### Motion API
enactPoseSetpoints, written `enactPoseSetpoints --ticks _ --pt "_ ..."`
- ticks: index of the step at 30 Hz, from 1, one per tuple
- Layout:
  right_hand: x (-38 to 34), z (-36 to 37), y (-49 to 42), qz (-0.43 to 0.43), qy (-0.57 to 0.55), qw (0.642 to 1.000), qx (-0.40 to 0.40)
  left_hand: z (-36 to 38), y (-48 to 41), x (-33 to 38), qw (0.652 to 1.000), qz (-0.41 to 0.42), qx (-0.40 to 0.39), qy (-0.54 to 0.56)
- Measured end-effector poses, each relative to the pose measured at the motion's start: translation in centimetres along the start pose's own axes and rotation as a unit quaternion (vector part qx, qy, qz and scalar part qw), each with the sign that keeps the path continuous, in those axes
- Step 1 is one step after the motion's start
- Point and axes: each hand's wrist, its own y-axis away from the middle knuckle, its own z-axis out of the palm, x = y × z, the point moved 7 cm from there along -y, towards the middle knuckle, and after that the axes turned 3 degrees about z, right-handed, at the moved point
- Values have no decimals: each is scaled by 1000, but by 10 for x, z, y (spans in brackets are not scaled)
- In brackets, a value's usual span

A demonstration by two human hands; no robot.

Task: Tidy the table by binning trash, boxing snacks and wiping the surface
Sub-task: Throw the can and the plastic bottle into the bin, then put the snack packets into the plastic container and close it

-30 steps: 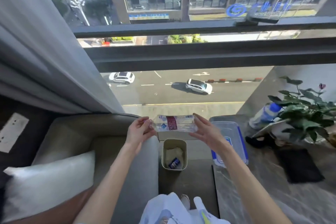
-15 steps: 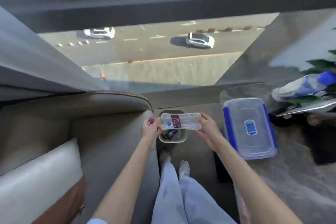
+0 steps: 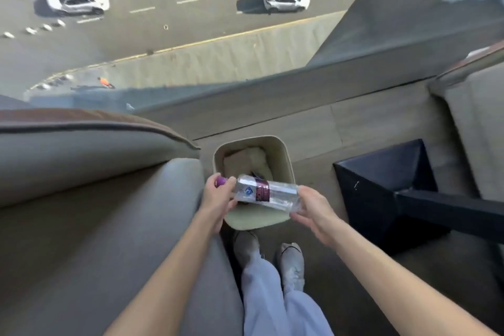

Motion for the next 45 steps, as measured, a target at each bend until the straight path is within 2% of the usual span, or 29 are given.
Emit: enactPoseSetpoints --ticks 4,8,11,14,16,20,25,28,32,36,39,41,45 --pt "-7 11 -49 -26 -9 1000 2 3 -47 0 1000 0 -18 3" --pt "-8 18 -58 -38 17 999 9 10 -66 2 999 2 -35 -25" --pt "-12 16 -48 -75 126 989 22 8 -64 11 996 31 -17 -83" --pt "-18 10 -36 -127 236 962 45 9 -46 19 980 62 -5 -187" --pt "-21 5 -23 -148 329 931 50 11 -29 26 957 96 1 -273" --pt "-27 1 28 -194 513 834 59 18 24 43 884 173 -7 -435" --pt "-45 1 138 -282 618 731 68 11 139 64 804 194 -12 -562" --pt "-59 1 214 -339 636 690 63 8 226 85 752 213 9 -624" --pt "-72 -11 305 -379 635 671 55 8 328 101 709 226 31 -667" --pt "-86 -51 410 -440 603 660 83 15 430 108 709 218 47 -669" --pt "-88 -89 470 -467 560 676 107 34 480 122 703 237 39 -670" --pt "-83 -119 496 -479 533 686 127 54 500 136 677 276 31 -681" --pt "-58 -188 524 -438 482 735 188 110 531 162 615 337 -16 -713"
